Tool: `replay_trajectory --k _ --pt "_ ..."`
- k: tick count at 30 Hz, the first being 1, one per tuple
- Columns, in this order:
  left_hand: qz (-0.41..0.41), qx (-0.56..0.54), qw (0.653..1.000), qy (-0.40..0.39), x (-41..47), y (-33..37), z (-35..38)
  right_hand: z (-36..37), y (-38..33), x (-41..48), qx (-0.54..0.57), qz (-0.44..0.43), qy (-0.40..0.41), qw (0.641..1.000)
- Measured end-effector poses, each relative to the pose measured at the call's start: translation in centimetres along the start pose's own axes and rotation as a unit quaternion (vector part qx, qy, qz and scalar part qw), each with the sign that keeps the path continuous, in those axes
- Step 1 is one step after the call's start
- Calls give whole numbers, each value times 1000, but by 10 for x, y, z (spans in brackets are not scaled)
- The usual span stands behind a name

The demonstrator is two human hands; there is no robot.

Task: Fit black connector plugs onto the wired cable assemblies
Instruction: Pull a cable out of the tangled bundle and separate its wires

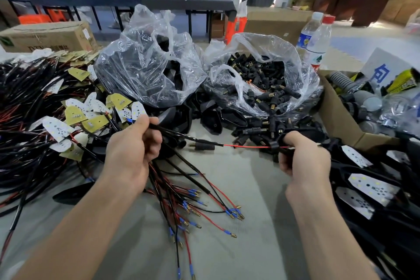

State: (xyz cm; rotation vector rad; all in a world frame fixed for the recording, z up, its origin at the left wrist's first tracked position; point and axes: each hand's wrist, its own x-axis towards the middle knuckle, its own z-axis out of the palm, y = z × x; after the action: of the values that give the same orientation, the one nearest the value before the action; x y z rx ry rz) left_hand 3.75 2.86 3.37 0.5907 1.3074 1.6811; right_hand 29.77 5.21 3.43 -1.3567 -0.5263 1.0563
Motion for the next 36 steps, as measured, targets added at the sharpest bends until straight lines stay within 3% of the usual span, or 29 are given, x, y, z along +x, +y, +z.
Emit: replay_trajectory --k 5,7,8,10,12,13,14,16,19,20,21,23,26,31,33,36 --pt "8 -45 999 23 6 3 -5 -3 0 0 -54 -123 -74 988" --pt "-3 -49 999 1 10 9 -11 -2 5 -3 -169 -159 -121 965" --pt "-7 -37 999 -14 13 12 -15 -3 7 -3 -266 -175 -140 938" --pt "-3 22 999 -32 19 20 -23 -6 8 -6 -459 -166 -229 842" --pt "21 129 991 -22 23 27 -29 -7 5 -13 -562 -107 -360 737" --pt "38 182 983 -10 25 28 -30 -8 4 -16 -573 -77 -398 712" --pt "58 223 973 2 26 28 -32 -10 3 -18 -570 -59 -413 708" --pt "100 274 956 19 27 25 -32 -8 3 -20 -536 -79 -378 751" --pt "160 335 928 17 23 19 -27 1 16 -11 -436 -206 -179 858" --pt "174 354 919 8 20 16 -25 4 18 -8 -394 -241 -124 878" --pt "187 373 909 -5 17 14 -22 6 18 -6 -355 -260 -108 892" --pt "214 412 885 -31 9 7 -14 13 19 -7 -299 -257 -164 904" --pt "239 431 868 -62 -3 -9 0 23 23 -24 -251 -173 -349 886" --pt "191 332 921 -75 -11 -22 13 27 31 -49 -319 -35 -570 756" --pt "149 251 954 -67 -10 -21 16 26 32 -55 -323 -3 -598 734" --pt "94 155 980 -76 -12 -19 18 29 33 -59 -372 -54 -514 771"
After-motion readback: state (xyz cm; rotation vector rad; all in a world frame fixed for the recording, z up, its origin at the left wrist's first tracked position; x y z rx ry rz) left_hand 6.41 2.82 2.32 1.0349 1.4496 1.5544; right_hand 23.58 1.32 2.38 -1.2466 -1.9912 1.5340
